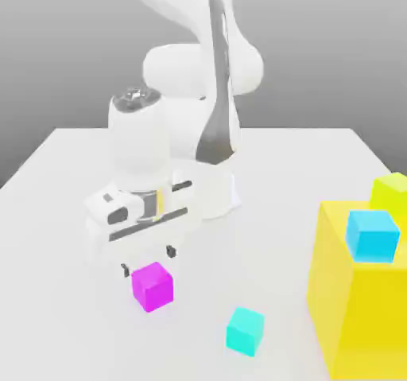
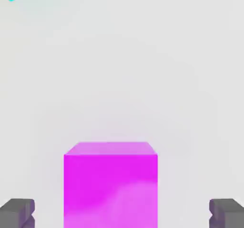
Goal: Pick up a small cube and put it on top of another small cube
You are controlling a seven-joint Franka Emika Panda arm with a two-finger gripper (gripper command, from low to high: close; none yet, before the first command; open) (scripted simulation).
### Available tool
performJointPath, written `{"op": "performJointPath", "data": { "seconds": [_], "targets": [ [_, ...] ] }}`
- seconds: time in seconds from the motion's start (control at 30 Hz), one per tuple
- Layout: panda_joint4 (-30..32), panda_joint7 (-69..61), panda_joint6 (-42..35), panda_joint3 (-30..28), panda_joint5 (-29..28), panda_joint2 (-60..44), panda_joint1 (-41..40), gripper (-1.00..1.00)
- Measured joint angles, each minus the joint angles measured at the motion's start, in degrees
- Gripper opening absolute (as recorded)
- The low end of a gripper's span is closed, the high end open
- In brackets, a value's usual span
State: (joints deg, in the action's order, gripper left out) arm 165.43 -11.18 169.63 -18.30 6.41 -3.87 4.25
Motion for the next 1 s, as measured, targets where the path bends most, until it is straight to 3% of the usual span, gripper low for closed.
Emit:
{"op": "performJointPath", "data": {
  "seconds": [0.13,0.27,0.3,0.57,0.77,1.0],
  "targets": [
    [-0.94,-5.72,3.66,6.41,7.82,-4.79,-4.5,0.0],
    [-1.52,-8.39,7.61,14.08,11.7,-9.49,-11.05,0.0],
    [-1.58,-8.58,8.17,15.14,11.97,-10.14,-12.02,-1.0],
    [-1.5,-8.05,7.31,14.07,11.18,-9.22,-11.19,-1.0],
    [-0.44,-1.68,1.91,5.96,2.2,-2.42,-5.54,-1.0],
    [1.38,5.93,-4.32,3.9,-8.01,5.51,-6.34,-1.0]
  ]
}}
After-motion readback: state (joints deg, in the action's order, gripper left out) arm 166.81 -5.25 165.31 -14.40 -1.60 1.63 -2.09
